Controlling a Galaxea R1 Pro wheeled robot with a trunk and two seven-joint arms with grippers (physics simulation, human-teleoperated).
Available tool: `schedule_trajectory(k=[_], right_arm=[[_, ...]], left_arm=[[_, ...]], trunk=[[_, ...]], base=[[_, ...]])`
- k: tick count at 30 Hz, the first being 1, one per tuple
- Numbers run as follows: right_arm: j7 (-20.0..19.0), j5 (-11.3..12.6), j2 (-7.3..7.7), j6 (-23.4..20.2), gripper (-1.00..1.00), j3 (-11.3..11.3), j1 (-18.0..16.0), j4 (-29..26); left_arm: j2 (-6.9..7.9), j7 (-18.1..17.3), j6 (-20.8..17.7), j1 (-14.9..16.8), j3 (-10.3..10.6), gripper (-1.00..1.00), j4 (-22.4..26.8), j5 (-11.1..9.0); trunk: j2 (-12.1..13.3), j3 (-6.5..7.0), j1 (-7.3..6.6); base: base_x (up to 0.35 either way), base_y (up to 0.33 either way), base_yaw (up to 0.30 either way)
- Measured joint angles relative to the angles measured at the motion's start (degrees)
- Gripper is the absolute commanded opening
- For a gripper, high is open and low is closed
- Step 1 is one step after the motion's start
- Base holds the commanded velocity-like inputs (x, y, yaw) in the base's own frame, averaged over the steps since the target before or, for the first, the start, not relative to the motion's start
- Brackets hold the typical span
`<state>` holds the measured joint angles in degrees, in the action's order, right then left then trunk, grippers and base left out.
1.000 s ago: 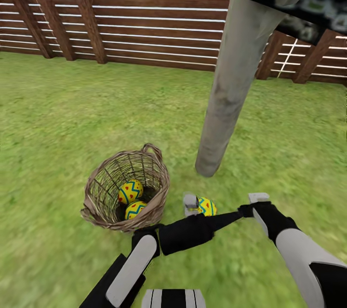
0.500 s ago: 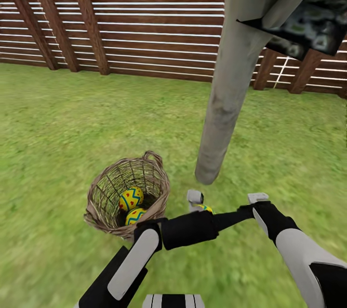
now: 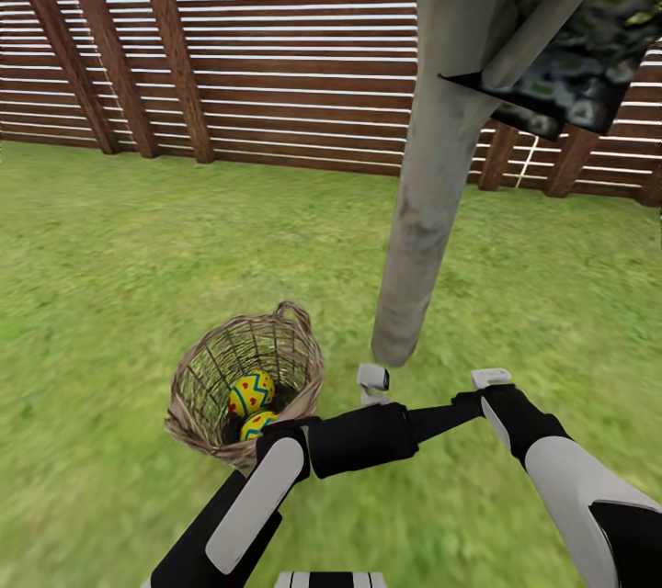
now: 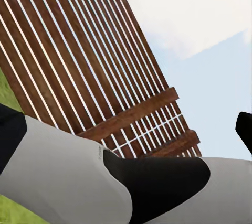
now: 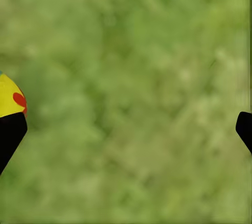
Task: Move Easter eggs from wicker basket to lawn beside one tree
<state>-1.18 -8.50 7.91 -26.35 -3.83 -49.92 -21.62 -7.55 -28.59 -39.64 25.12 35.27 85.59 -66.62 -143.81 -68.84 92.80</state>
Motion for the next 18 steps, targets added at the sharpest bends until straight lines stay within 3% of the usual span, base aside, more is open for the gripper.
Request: schedule_trajectory(k=[12,18], right_arm=[[-0.29,-0.02,-0.09,0.0,1.0,0.03,0.0,0.18],[-4.68,-0.11,0.06,0.01,1.0,0.02,0.0,0.12]], left_arm=[[0.01,0.14,0.04,0.02,0.0,1.0,0.01,0.0],[0.22,0.16,0.05,0.02,-0.11,1.0,-0.05,0.0]], trunk=[[0.16,2.66,-0.31],[0.24,3.99,-0.46]], base=[[0.0,0.0,0.0],[0.0,0.0,0.0]])
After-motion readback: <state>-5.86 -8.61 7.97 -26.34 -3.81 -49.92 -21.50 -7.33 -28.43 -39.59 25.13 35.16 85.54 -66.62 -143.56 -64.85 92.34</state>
